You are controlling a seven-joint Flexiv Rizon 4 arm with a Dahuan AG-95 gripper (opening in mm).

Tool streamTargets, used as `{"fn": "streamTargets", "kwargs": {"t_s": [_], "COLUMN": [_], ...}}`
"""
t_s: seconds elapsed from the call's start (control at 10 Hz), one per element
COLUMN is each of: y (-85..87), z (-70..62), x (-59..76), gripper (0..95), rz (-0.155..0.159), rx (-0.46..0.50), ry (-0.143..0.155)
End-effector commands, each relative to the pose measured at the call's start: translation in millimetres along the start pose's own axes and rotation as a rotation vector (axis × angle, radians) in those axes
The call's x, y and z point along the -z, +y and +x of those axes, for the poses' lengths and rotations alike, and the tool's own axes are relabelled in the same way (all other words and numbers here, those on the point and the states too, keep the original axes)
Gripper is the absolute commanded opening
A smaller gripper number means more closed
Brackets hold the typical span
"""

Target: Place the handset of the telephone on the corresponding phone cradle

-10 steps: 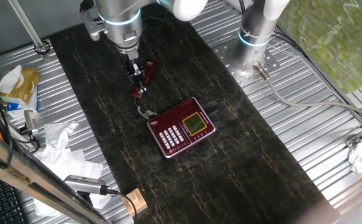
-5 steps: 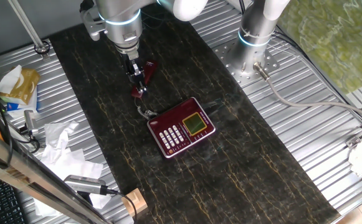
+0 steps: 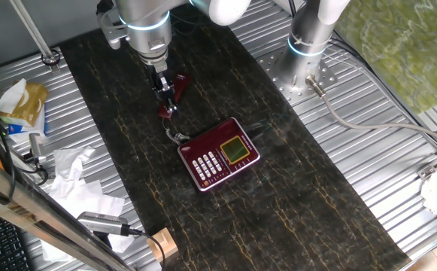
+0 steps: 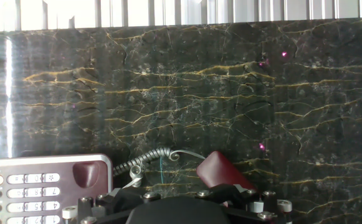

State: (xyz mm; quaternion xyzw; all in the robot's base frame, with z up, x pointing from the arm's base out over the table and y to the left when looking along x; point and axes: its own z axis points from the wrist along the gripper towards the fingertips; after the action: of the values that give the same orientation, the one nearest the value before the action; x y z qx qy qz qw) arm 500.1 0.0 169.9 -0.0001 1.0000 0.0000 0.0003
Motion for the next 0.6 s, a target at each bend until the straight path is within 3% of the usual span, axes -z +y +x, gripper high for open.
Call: {"fn": "streamTargets", "kwargs": {"t_s": [0.1,0.6], "y": [0.0,0.3], "z": [0.1,0.1], "x": [0.1,0.7], "gripper": [0.0,0.0], "rz": [-0.048,-0.040], "rx": [0.222,0.222], "ry": [-0.141,-0.135]}}
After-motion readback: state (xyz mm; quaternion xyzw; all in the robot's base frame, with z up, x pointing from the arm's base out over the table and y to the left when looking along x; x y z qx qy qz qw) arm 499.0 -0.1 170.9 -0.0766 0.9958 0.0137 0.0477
